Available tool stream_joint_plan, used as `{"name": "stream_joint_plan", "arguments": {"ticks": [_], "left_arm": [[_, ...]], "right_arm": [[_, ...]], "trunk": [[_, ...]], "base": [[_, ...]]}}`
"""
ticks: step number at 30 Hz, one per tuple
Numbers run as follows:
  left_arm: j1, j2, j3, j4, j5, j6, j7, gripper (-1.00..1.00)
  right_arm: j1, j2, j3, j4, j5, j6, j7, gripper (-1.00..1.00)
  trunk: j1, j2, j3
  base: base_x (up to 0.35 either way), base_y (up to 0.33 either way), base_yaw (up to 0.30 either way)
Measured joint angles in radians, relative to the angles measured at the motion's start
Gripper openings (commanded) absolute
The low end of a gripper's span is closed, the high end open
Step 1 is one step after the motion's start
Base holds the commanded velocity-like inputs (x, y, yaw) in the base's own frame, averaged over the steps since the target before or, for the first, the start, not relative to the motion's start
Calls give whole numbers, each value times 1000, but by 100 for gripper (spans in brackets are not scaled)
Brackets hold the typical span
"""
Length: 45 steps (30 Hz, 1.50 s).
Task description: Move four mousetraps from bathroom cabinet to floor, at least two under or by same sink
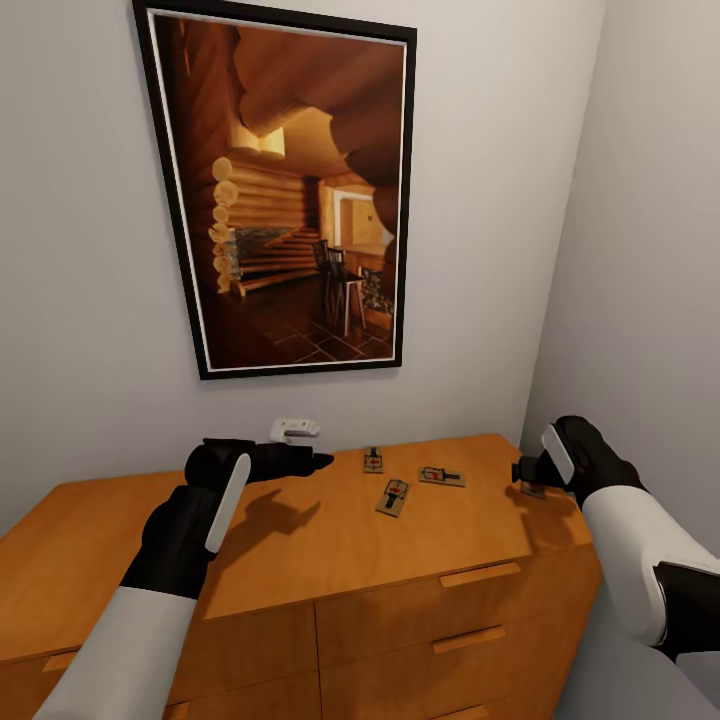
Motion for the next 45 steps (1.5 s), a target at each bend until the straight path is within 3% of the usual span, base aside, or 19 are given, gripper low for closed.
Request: {"name": "stream_joint_plan", "arguments": {"ticks": [45], "left_arm": [[0,1,0,6,-1,0,0,100]], "right_arm": [[0,0,-1,13,-1,-18,0,100]], "trunk": [[0,0,0]], "base": [[7,0,0]]}}
